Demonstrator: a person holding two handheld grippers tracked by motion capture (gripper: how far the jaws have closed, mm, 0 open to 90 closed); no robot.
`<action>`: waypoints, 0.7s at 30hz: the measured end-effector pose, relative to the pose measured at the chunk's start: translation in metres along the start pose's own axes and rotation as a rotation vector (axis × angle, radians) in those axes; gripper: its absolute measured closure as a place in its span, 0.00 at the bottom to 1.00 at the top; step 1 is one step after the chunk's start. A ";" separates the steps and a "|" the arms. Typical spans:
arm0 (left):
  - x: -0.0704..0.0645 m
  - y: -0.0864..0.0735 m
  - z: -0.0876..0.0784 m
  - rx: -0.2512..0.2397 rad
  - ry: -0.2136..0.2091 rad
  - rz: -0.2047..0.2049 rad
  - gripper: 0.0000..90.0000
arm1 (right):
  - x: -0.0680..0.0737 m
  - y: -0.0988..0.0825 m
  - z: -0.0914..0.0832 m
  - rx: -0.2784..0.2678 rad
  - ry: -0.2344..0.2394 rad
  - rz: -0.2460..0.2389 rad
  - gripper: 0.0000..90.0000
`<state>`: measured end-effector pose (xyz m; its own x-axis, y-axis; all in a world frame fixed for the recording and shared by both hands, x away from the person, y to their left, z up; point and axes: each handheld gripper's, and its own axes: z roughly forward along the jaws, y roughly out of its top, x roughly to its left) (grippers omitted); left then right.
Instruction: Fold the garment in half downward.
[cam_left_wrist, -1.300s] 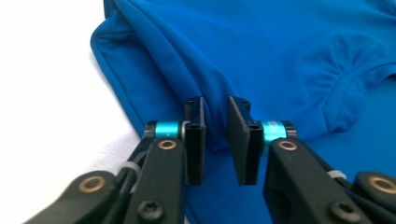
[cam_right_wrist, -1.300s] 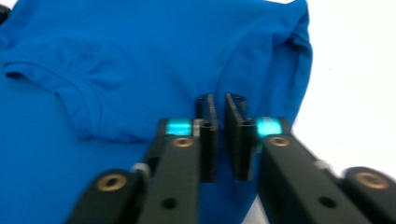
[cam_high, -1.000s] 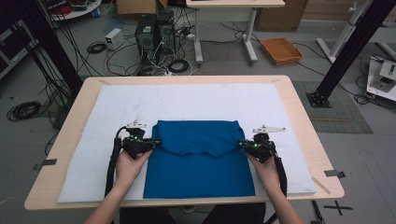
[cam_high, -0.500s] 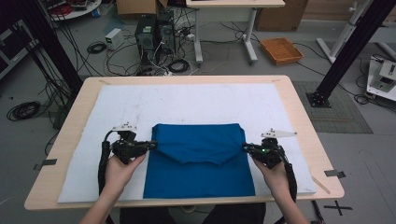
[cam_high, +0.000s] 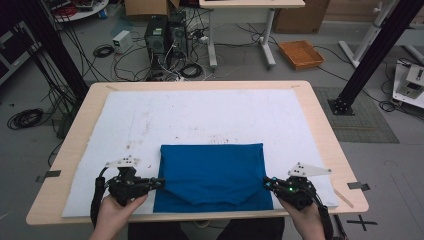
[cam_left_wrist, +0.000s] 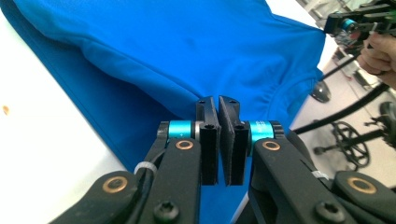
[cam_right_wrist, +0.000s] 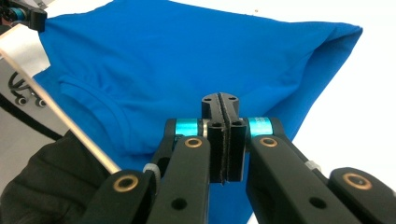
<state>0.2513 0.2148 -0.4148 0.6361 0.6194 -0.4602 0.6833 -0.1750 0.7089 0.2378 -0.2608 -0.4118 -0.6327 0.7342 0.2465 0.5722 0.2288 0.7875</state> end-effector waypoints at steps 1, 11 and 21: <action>-0.001 -0.003 -0.001 0.003 0.003 0.000 0.96 | 0.001 -0.002 -0.001 0.002 0.002 -0.003 1.00; -0.004 -0.018 0.006 0.057 0.059 0.038 0.96 | 0.007 -0.018 0.001 0.047 -0.024 -0.033 1.00; -0.007 -0.024 0.009 0.088 0.084 0.061 0.94 | 0.006 -0.022 -0.001 0.053 -0.031 -0.038 1.00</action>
<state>0.2338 0.2082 -0.4337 0.6479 0.6665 -0.3688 0.6754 -0.2789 0.6827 0.2205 -0.2621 -0.4274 -0.6386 0.7435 0.1983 0.5750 0.2898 0.7651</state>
